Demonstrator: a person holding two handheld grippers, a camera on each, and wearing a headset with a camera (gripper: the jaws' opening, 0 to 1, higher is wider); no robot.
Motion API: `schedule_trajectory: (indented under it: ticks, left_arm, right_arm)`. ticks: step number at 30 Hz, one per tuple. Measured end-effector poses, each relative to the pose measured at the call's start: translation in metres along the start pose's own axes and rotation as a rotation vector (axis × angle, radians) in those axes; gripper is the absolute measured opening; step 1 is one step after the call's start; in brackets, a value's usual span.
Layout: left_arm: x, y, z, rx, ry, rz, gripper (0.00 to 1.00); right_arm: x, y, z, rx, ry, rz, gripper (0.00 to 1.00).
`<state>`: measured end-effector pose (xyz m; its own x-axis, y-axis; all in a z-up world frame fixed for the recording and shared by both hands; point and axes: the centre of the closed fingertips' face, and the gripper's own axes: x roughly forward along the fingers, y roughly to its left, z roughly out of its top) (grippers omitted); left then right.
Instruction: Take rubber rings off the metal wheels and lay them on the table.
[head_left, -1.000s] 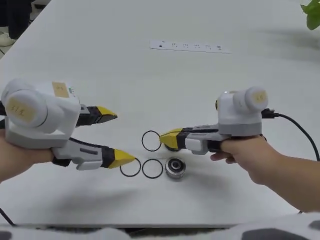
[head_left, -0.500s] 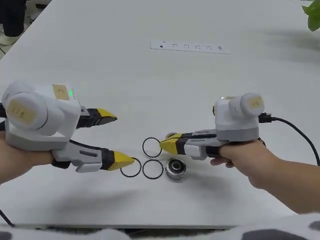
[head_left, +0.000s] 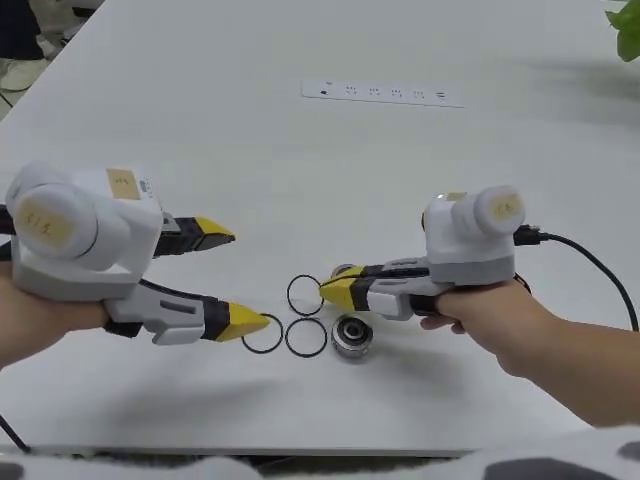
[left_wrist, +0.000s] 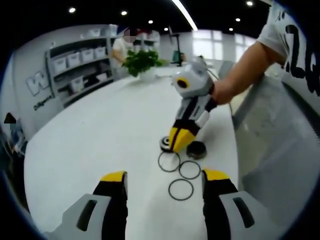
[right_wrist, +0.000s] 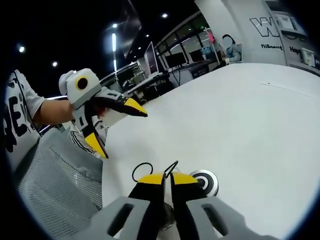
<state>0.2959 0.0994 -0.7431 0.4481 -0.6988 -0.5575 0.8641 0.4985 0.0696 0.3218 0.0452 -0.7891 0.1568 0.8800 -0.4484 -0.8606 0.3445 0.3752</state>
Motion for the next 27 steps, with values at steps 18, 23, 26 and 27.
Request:
schedule_trajectory:
  ticks: [18,23,26,27]
  left_arm:
    - [0.002,0.001,-0.001,-0.002,0.000,-0.005,0.61]
    - [0.001,0.002,0.001,-0.002,-0.003,-0.002,0.61]
    - [0.001,0.002,0.002,-0.001,-0.004,-0.001,0.60]
    - [0.002,0.003,0.002,0.000,-0.005,-0.001,0.60]
  right_arm:
    - [-0.001,0.004,0.005,-0.055,-0.003,-0.009,0.11]
    - [-0.003,0.006,0.009,-0.055,-0.014,-0.014,0.13]
    - [-0.006,0.006,0.012,-0.056,-0.023,-0.016,0.13]
    - [-0.007,0.004,0.012,-0.055,-0.027,-0.019,0.14]
